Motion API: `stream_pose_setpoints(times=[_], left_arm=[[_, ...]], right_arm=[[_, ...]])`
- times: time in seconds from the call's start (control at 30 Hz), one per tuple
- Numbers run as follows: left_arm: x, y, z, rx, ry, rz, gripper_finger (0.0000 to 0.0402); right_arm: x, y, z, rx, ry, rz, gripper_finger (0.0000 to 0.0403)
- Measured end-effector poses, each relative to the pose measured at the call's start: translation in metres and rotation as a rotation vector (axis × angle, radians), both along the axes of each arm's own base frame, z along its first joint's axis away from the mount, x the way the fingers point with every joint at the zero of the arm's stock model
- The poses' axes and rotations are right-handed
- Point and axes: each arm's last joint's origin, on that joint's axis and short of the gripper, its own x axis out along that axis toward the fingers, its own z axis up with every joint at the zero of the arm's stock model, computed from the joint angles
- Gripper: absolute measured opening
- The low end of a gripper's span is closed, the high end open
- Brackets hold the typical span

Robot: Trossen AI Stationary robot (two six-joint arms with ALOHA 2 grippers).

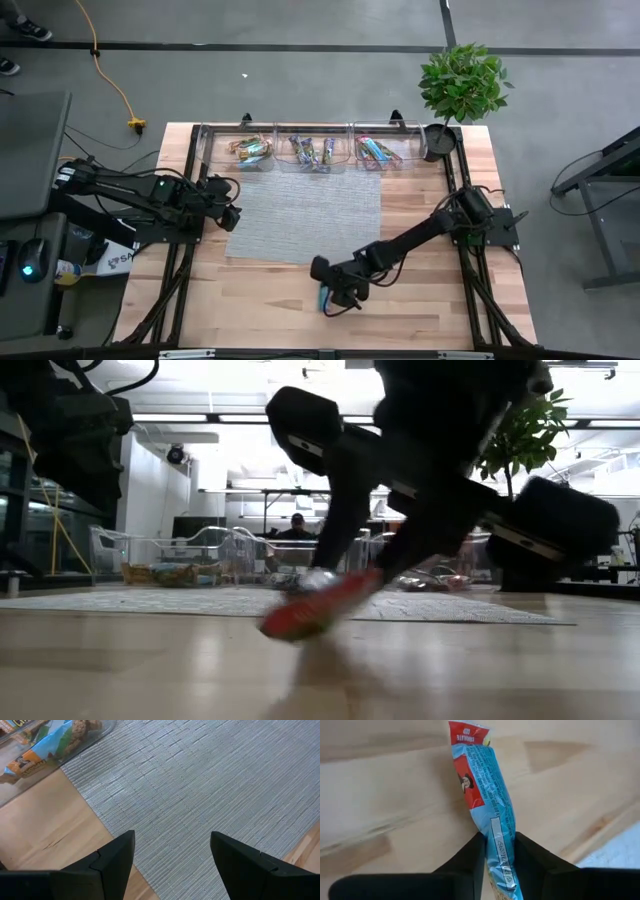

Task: Pick and place Granola Bars by type
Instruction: Put the red granola bar into the right transparent bin

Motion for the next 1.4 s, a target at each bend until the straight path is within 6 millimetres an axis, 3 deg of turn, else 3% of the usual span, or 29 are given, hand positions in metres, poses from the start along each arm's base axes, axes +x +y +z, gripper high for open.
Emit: stream_pose_setpoints(times=[0.13, 0.33, 0.57, 0.67, 0.83, 1.07, 1.27, 1.4], left_arm=[[0.0, 0.0, 0.0, 0.0, -0.001, 0.0, 0.0256], [0.001, 0.0, 0.0, -0.001, -0.01, 0.001, 0.0256], [0.002, 0.0, 0.001, -0.002, -0.024, 0.002, 0.0256], [0.002, 0.0, 0.001, -0.002, -0.024, 0.002, 0.0256], [0.002, 0.0, 0.001, -0.002, -0.022, 0.002, 0.0256], [0.002, 0.0, 0.001, -0.004, -0.019, -0.002, 0.0256], [0.002, 0.0, 0.001, -0.002, -0.018, -0.003, 0.0256], [0.002, 0.0, 0.001, -0.002, -0.019, -0.003, 0.0256]], right_arm=[[0.004, 0.001, 0.007, 0.047, -0.019, -0.081, 0.0078], [0.022, -0.001, 0.033, 0.166, -0.075, -0.222, 0.0078], [0.055, -0.025, 0.084, 0.426, -0.122, -0.467, 0.0078], [0.06, -0.041, 0.094, 0.483, -0.062, -0.542, 0.0078], [0.067, -0.082, 0.102, 0.689, 0.056, -0.638, 0.0078], [0.063, -0.161, 0.102, 0.819, 0.197, -0.847, 0.0077], [0.039, -0.23, 0.122, 0.794, 0.162, -1.039, 0.0077], [0.006, -0.269, 0.148, 0.693, 0.102, -1.206, 0.0077]])
